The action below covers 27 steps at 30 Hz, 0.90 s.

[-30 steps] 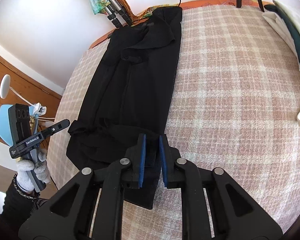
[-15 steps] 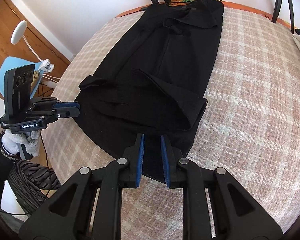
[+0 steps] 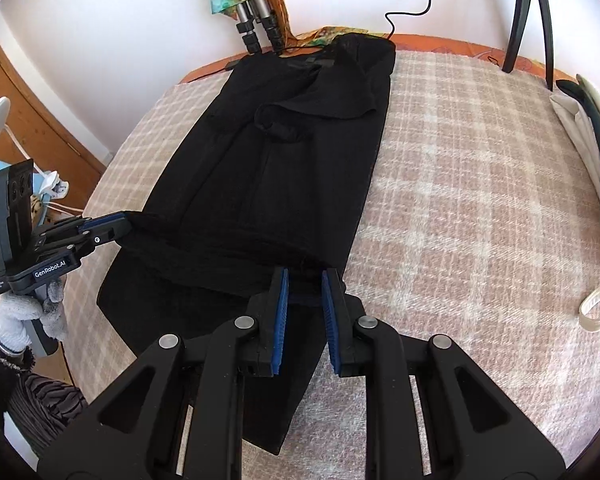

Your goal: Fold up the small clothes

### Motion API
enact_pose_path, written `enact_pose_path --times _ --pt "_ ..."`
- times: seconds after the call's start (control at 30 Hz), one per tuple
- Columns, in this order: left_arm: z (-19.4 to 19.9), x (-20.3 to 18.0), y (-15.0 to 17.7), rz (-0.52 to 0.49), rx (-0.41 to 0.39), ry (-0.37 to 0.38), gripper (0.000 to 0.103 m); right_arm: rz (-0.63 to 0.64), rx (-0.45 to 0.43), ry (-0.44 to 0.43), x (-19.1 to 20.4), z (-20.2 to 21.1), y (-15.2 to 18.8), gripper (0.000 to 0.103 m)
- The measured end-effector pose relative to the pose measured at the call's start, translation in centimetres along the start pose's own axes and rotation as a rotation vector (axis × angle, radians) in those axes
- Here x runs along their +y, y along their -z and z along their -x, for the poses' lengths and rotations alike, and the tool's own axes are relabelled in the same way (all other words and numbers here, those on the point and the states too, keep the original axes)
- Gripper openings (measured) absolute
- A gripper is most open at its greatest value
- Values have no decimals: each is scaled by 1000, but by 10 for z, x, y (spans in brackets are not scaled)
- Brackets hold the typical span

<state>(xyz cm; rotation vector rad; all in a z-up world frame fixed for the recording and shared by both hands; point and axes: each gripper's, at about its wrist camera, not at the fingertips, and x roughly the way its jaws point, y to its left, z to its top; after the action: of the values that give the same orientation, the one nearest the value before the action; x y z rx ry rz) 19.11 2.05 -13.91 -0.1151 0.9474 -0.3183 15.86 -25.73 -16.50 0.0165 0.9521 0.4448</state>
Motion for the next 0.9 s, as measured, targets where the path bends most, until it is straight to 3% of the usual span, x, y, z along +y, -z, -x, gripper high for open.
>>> enact_pose_path --times 0.27,0.37,0.47,0.5,0.63,0.67,0.7,0.77,0.9 --pt "23 13 -8 25 -54 22 15 12 -10 -33 1 8 4 19" --pt "25 7 -4 -9 -32 48 15 57 10 18 8 1 8 21" --pt "14 -3 4 -54 22 85 15 54 12 57 6 -5 8 49" --pt "8 -8 7 -72 46 91 15 53 12 78 6 -7 7 52" --pt "-19 -19 13 -109 109 68 15 55 30 119 5 -18 5 52" --pt "-24 -20 12 -114 110 56 15 59 39 133 6 -21 5 44" --pt "-26 -22 9 -129 95 43 15 69 50 142 7 -25 5 30" --pt "-30 -24 0 -155 76 -19 15 90 54 157 9 -28 5 22" --pt "-26 -13 -14 -92 45 -30 15 80 31 177 6 -24 -1 22"
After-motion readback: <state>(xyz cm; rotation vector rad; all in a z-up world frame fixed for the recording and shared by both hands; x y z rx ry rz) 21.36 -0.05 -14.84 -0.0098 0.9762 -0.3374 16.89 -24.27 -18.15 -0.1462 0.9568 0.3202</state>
